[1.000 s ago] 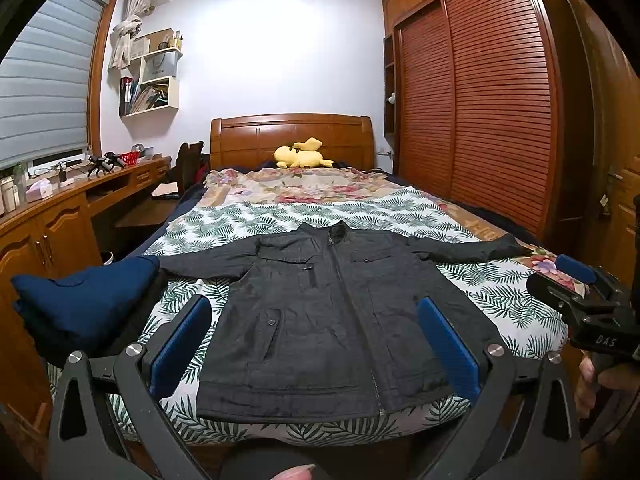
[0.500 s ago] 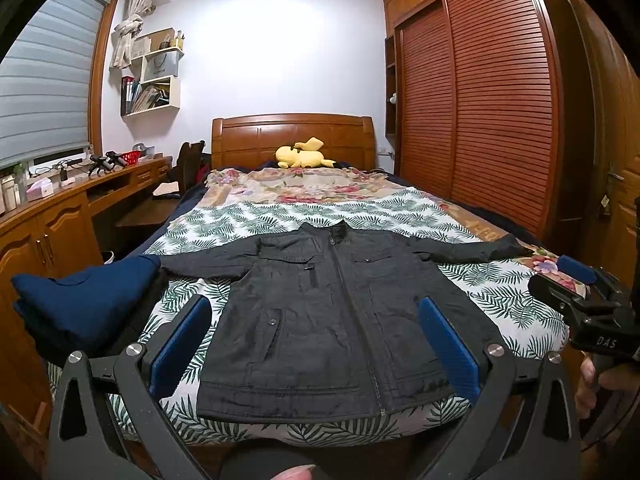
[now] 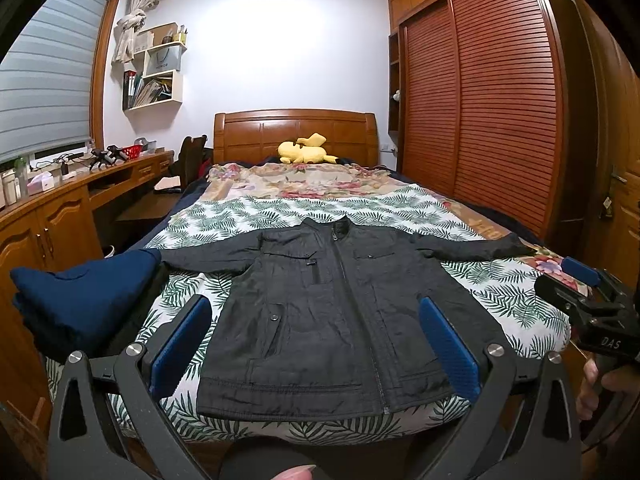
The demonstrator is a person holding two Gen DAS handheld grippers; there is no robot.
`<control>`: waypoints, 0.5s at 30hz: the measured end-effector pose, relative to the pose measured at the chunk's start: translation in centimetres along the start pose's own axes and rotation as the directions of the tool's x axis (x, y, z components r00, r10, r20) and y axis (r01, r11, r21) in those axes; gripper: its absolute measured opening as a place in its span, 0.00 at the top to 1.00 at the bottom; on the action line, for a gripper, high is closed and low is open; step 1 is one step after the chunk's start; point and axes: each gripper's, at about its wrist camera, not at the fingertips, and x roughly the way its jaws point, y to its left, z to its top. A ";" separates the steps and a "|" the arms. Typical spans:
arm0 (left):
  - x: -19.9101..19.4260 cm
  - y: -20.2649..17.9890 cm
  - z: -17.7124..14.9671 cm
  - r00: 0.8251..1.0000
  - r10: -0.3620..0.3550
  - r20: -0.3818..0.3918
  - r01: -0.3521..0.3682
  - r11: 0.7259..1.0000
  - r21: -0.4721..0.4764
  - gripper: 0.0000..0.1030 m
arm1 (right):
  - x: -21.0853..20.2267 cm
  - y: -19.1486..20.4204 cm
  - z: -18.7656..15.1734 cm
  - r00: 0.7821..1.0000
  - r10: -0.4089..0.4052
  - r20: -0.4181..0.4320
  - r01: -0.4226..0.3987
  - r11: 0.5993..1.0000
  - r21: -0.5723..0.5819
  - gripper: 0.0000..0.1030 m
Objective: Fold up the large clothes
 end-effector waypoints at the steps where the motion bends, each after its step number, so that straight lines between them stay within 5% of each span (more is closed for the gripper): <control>1: 0.0 0.0 0.0 1.000 0.001 0.001 -0.001 1.000 0.000 0.00 | 0.0 0.0 0.0 1.000 0.000 -0.001 0.000 1.000 0.000 0.00; 15: 0.3 0.1 -0.2 1.000 -0.001 0.004 0.001 1.000 0.001 0.00 | -0.1 -0.2 0.0 1.000 -0.001 -0.004 0.001 1.000 0.002 0.00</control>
